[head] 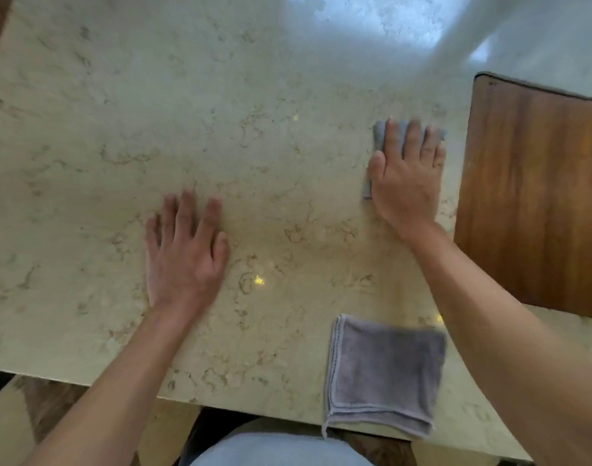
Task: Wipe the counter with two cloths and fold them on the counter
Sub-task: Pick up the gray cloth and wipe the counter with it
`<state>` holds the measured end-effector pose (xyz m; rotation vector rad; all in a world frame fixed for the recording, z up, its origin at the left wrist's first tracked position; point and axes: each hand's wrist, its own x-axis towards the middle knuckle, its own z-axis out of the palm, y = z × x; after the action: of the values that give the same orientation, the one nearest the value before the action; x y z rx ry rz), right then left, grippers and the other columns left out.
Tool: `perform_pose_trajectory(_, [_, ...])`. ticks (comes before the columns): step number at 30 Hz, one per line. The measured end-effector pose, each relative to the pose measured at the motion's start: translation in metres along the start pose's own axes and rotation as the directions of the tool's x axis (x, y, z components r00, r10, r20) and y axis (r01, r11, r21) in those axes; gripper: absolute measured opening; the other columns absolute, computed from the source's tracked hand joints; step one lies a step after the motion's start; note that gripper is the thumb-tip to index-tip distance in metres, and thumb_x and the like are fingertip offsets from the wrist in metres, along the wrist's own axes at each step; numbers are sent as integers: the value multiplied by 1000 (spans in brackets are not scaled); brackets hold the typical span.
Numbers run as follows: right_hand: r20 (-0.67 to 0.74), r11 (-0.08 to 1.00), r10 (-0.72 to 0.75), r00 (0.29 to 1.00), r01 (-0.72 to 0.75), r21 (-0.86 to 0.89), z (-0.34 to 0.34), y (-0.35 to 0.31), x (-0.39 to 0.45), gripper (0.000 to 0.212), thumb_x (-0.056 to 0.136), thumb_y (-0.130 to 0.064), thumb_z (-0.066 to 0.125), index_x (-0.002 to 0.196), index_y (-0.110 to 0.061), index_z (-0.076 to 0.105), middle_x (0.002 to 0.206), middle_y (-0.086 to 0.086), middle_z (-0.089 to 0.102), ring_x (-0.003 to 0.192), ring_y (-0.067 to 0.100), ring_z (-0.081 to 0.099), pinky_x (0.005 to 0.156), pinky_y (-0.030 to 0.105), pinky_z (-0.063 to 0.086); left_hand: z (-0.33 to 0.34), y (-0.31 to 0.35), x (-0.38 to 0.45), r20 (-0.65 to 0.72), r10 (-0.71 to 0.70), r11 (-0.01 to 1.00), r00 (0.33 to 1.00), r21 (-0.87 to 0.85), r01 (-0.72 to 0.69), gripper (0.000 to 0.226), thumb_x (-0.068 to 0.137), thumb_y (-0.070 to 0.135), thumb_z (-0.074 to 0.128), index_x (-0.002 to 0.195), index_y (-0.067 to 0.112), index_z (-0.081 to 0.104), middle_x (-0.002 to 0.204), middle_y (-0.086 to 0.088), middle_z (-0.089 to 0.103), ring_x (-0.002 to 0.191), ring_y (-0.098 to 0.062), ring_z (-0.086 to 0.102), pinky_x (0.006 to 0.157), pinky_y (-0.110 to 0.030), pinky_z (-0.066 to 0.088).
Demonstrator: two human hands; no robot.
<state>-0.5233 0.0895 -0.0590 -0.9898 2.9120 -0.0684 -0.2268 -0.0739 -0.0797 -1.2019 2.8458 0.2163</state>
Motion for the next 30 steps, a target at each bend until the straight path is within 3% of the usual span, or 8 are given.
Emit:
perform_pose_trajectory(4, [13,927,-370,929,368,76,13,-117,-51,56,106,-41,25,158,-23,27,168,13,22,155,40,15,125,54,15,-10,2,-1,29,-5,999,1000,-38,6,58,100,43,31,156,28,29,167,-11,23,155,-33,15,122,-52,11])
perform_pose_trajectory(7, [92,840,-540,837,528,130,19,-120,-120,53,104,-45,33,156,-33,33,167,5,27,156,31,16,125,49,14,-21,2,0,2,-9,985,1000,-173,9,54,99,32,35,150,19,46,163,-14,31,153,-34,23,122,-51,16])
perform_pose_trajectory(13, [184,999,47,982,-47,-1,3,16,-90,61,104,-50,8,161,-32,-6,171,10,-9,157,33,-9,126,54,4,-42,-70,1,-23,-59,959,998,-281,50,53,99,27,39,148,8,43,161,-18,32,152,-35,23,120,-53,20])
perform_pose_trajectory(17, [120,949,306,944,-313,40,-2,-66,-50,64,105,-48,13,162,-21,4,170,19,0,156,39,0,126,56,6,-53,-156,10,13,-170,970,985,-176,170,58,98,33,34,150,8,39,164,-19,26,153,-36,17,122,-54,13])
perform_pose_trajectory(21, [81,991,111,991,-116,67,8,-240,-9,61,107,-45,17,162,-19,10,169,20,5,156,41,5,125,53,6,-56,-197,11,29,-117,985,993,-126,120,60,97,32,33,152,9,40,163,-20,26,153,-37,18,121,-54,15])
perform_pose_trajectory(25, [141,929,-355,924,331,167,14,-394,-30,56,104,-48,28,158,-33,26,170,9,15,157,31,10,126,49,7,-51,-207,5,35,-5,997,999,-79,8,59,99,34,32,153,11,40,161,-18,35,150,-39,27,118,-56,23])
perform_pose_trajectory(28, [163,899,-429,888,402,173,20,-383,-76,56,105,-48,24,159,-34,20,171,3,11,158,24,5,128,46,5,-48,-218,4,22,29,996,999,-91,-27,59,100,35,33,155,13,37,161,-16,35,150,-38,27,118,-56,23])
perform_pose_trajectory(30, [135,967,-241,961,227,113,23,-322,-113,58,102,-49,16,158,-33,9,169,3,2,157,24,0,127,46,4,-44,-222,2,23,57,993,998,-108,-54,60,102,36,31,158,17,29,165,-13,28,153,-36,22,119,-55,19])
